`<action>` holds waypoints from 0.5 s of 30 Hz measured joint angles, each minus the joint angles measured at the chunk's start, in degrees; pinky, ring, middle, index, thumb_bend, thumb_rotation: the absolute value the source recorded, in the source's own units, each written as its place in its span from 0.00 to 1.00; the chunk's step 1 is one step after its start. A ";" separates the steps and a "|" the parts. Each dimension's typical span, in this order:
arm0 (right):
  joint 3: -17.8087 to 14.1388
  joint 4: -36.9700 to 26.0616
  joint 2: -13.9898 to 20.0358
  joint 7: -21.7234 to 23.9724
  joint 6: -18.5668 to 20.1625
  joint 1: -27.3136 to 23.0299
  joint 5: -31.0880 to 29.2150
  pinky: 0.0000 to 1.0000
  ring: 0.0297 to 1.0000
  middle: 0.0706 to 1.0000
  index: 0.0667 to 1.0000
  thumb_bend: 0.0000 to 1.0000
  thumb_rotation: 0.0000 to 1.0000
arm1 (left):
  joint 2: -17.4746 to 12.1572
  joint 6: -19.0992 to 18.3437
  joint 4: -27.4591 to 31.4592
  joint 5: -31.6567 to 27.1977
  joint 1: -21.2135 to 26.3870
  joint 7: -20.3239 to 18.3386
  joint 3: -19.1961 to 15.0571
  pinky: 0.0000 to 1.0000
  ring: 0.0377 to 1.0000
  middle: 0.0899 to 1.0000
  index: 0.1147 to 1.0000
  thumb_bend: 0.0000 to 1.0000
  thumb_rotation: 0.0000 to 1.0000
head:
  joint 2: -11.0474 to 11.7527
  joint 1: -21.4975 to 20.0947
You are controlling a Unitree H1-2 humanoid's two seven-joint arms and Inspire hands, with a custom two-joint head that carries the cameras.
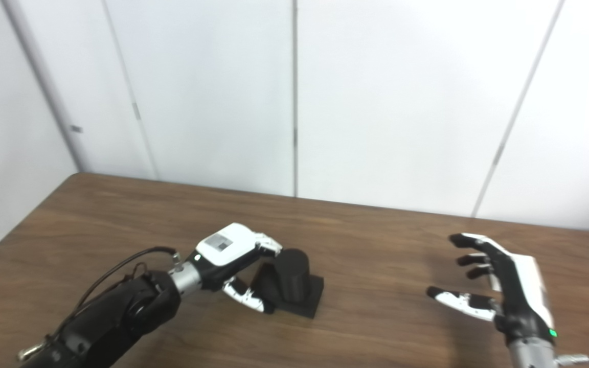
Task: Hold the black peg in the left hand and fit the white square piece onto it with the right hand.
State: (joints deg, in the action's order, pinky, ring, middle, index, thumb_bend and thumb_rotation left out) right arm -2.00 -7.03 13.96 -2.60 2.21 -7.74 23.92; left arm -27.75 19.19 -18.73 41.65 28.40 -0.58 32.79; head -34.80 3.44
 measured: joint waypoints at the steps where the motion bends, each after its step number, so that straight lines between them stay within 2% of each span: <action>1: 0.04 0.09 -0.02 -0.28 -0.43 -0.05 0.04 0.51 0.61 0.70 0.67 0.61 0.00 | 0.15 0.28 0.01 -0.05 0.07 -0.04 0.38 0.73 0.78 0.75 0.42 0.52 0.08 | 0.09 -1.23; 13: 1.82 1.08 -1.61 -1.38 -0.89 -0.37 1.72 0.51 0.62 0.72 0.68 0.60 0.01 | 1.53 1.87 0.51 0.56 0.90 -0.13 4.26 0.74 0.80 0.77 0.43 0.52 0.08 | -0.79 -7.39; 15: 2.05 1.01 -1.50 -1.28 -0.80 -0.38 2.38 0.54 0.64 0.72 0.69 0.61 0.04 | 1.51 1.87 0.52 0.66 1.18 -0.20 4.73 0.75 0.81 0.77 0.43 0.52 0.08 | -0.62 -10.01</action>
State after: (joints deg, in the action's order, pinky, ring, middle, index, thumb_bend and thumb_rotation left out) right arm 0.05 -6.02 12.45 -3.88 1.41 -8.12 26.30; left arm -26.24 21.06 -18.20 42.32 29.58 -0.78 37.52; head -35.42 -6.57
